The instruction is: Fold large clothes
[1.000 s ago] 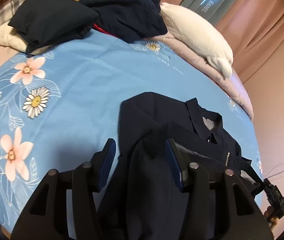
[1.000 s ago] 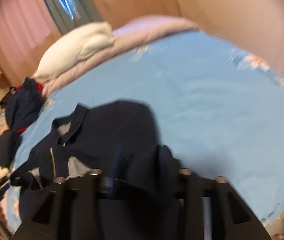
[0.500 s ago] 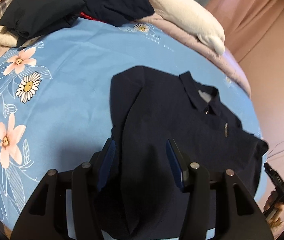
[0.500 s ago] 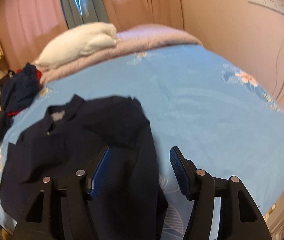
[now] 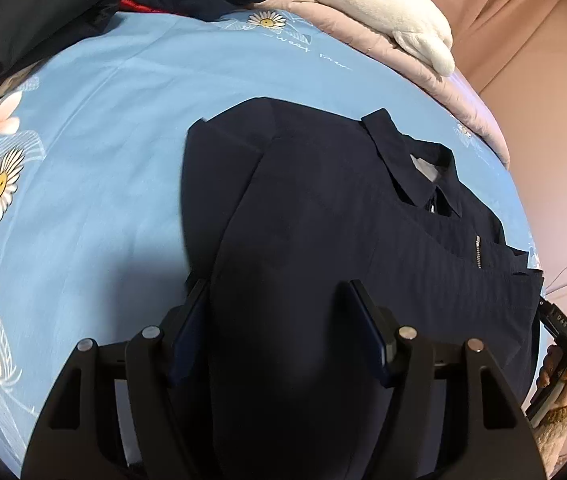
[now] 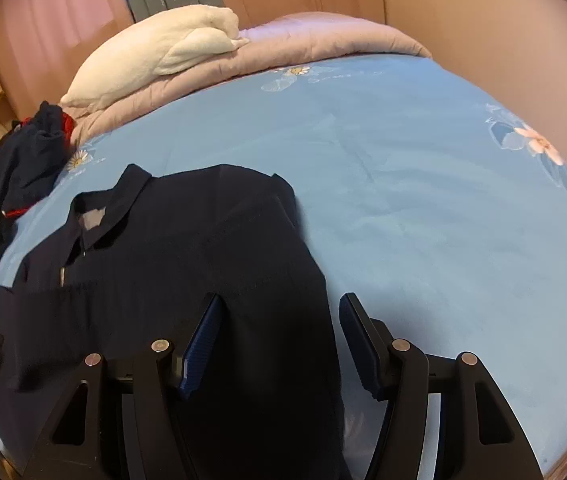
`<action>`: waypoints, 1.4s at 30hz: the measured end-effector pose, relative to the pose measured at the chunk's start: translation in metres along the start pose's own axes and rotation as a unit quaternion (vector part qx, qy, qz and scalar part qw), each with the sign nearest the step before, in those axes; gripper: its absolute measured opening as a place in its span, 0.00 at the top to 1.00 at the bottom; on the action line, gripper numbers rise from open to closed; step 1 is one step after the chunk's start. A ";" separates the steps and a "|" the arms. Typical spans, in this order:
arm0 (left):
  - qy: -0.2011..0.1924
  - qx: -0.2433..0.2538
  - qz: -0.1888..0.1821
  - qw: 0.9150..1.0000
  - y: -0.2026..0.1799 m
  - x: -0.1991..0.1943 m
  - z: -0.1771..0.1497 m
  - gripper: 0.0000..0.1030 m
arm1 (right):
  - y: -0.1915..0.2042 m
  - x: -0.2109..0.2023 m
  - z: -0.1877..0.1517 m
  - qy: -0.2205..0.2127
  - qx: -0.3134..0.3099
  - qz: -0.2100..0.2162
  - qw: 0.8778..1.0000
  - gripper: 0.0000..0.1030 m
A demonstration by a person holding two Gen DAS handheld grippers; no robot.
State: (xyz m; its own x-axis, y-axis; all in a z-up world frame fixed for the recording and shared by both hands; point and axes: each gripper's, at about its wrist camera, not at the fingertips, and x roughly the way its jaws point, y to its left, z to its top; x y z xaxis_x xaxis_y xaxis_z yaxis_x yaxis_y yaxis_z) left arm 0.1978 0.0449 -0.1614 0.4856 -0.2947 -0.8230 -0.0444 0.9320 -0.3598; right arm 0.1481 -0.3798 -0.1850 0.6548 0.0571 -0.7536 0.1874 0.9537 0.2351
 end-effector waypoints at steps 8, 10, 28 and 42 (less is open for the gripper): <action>-0.014 0.003 0.000 1.000 -0.006 -0.008 -0.002 0.94 | 0.006 -0.018 -0.005 -0.024 0.021 0.025 0.999 0.93; -0.033 0.006 -0.001 0.999 -0.009 -0.024 -0.006 0.95 | 0.007 -0.032 -0.006 -0.041 0.020 0.030 0.999 0.94; -0.197 0.007 -0.063 0.978 -0.032 -0.153 0.030 0.97 | 0.069 -0.130 0.061 -0.177 -0.044 0.077 0.980 0.95; -0.131 0.018 0.000 0.991 -0.031 -0.054 0.124 0.97 | 0.095 -0.016 0.132 -0.096 -0.040 0.066 0.992 0.95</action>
State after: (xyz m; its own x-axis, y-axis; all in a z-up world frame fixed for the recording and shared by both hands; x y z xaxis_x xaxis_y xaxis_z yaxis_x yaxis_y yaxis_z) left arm 0.2816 0.0584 -0.0514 0.6953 -0.2348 -0.6793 -0.0145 0.9404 -0.3398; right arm 0.2518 -0.3289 -0.0693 0.7984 0.1328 -0.5873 0.0374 0.9626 0.2685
